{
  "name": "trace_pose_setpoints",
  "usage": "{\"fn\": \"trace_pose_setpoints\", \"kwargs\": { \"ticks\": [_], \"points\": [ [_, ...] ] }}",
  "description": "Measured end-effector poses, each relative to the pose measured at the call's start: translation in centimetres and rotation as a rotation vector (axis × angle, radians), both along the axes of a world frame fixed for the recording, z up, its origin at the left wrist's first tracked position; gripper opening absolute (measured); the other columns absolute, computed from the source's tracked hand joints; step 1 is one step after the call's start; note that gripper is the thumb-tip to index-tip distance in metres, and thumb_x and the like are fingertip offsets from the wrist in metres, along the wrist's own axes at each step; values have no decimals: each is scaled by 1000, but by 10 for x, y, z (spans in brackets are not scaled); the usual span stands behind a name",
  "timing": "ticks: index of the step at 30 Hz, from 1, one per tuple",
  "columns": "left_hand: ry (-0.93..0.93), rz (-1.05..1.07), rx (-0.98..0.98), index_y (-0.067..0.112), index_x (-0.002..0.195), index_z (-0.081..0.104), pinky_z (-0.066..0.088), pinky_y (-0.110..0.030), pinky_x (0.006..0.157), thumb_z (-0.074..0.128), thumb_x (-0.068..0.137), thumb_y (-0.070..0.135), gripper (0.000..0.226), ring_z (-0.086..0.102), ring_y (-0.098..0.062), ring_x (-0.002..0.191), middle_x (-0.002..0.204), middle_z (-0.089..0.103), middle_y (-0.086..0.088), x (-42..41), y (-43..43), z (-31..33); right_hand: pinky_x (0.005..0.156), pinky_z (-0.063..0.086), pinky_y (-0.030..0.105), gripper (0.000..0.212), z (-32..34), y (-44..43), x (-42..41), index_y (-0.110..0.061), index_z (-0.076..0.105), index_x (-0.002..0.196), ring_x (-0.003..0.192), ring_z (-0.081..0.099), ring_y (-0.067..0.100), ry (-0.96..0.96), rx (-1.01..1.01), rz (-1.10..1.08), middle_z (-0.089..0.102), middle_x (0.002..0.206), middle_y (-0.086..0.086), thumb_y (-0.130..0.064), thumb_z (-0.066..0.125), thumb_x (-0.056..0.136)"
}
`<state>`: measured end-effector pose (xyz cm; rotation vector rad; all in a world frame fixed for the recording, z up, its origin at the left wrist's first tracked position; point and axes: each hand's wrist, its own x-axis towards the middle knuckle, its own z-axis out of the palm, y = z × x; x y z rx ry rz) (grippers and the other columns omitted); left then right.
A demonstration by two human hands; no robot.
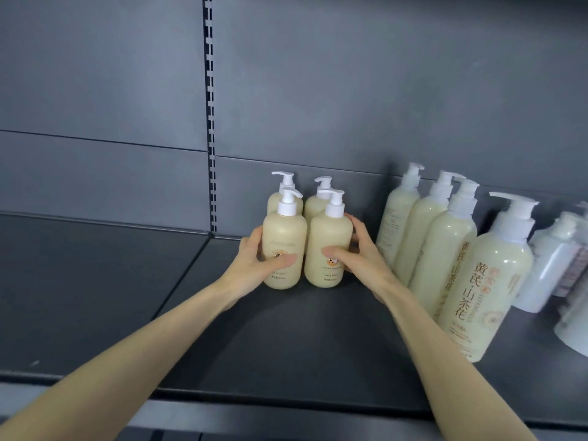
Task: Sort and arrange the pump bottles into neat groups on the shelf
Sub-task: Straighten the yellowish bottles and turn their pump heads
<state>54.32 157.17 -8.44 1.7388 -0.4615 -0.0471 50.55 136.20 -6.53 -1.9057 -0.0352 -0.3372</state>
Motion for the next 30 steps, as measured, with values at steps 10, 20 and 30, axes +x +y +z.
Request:
{"fn": "trace_pose_setpoints", "kwargs": {
  "ticks": [10, 20, 30],
  "points": [
    [-28, 32, 62, 28, 125, 44, 45, -26, 96, 81, 71, 26, 65, 54, 1, 110, 120, 58, 8, 11, 0, -17, 92, 50, 35, 65, -22, -5, 6, -31, 42, 122, 107, 58, 13, -48, 7, -46, 56, 118, -10, -24, 81, 71],
    [-75, 110, 105, 19, 129, 42, 46, -21, 89, 79, 73, 13, 67, 57, -3, 97, 113, 58, 7, 14, -2, -22, 98, 48, 38, 72, -28, -5, 13, -27, 42, 133, 110, 57, 13, -41, -23, -31, 58, 118, -8, -14, 79, 73],
    [-115, 145, 117, 23, 134, 43, 41, -5, 72, 76, 77, 16, 66, 59, -1, 91, 105, 64, 6, 16, -3, -24, 86, 46, 22, 74, -29, -3, 13, -28, 40, 138, 102, 56, -2, -102, -51, -60, 57, 108, -22, -16, 78, 75]
  ]
}}
